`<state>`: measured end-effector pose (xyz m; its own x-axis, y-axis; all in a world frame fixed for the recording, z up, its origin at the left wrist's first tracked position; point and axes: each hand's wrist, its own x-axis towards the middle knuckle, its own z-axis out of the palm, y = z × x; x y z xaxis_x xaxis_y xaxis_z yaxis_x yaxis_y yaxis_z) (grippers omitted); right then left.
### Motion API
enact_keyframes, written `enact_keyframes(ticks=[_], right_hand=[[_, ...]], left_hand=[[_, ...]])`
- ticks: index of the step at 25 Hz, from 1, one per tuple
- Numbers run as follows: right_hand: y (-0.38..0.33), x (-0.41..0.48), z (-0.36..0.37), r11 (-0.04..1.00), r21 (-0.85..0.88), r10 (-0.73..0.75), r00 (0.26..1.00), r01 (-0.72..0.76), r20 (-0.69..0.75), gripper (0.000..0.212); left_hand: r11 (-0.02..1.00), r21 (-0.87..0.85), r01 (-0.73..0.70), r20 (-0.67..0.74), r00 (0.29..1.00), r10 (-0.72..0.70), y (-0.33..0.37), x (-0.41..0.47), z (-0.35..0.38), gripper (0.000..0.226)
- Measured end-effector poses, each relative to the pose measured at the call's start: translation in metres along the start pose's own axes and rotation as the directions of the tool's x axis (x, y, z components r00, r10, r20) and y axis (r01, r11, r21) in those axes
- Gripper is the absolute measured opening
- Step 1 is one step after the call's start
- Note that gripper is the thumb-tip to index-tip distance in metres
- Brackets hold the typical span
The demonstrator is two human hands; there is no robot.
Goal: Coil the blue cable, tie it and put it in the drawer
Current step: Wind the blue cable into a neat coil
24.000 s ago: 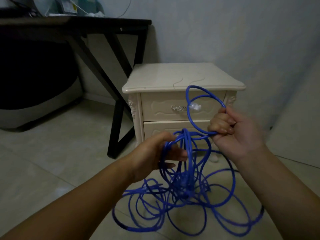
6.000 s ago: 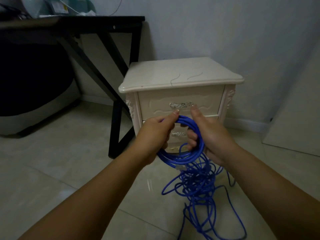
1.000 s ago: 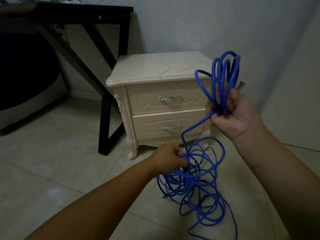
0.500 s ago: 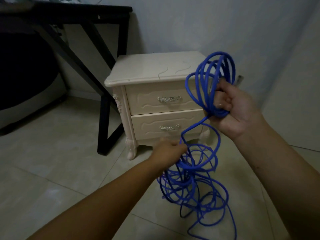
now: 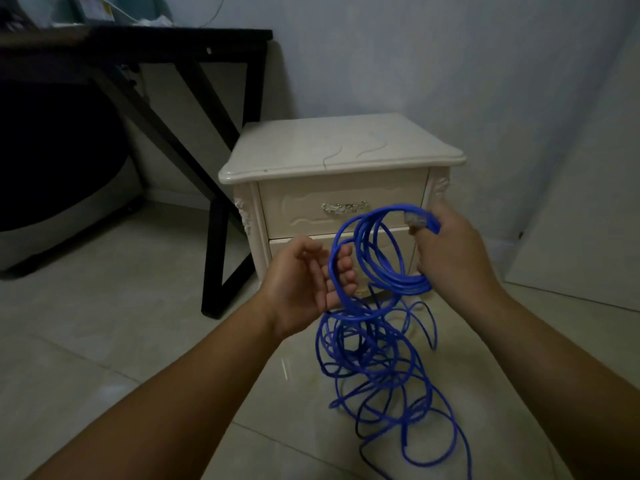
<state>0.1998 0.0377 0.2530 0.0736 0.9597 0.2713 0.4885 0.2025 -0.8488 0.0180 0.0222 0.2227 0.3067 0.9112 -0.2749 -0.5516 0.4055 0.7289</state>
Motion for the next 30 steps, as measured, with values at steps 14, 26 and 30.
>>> enact_keyframes(ticks=[14, 26, 30], right_hand=[[0.002, -0.013, 0.019, 0.967, -0.249, 0.055, 0.923, 0.045, 0.381, 0.021], [0.018, -0.017, 0.036, 0.962, -0.248, 0.002, 0.903, 0.116, 0.43, 0.022], [0.018, -0.023, 0.03, 0.971, 0.059, 0.148, 0.774, -0.233, 0.615, 0.022]], left_hand=[[0.614, 0.742, -0.27, 0.086, 0.946, 0.312, 0.0, -0.014, 0.004, 0.038], [0.154, 0.932, -0.327, 0.243, 0.882, 0.403, -0.016, -0.008, 0.008, 0.018], [-0.077, 0.96, -0.269, 0.278, 0.892, 0.357, -0.008, -0.007, 0.002, 0.023]])
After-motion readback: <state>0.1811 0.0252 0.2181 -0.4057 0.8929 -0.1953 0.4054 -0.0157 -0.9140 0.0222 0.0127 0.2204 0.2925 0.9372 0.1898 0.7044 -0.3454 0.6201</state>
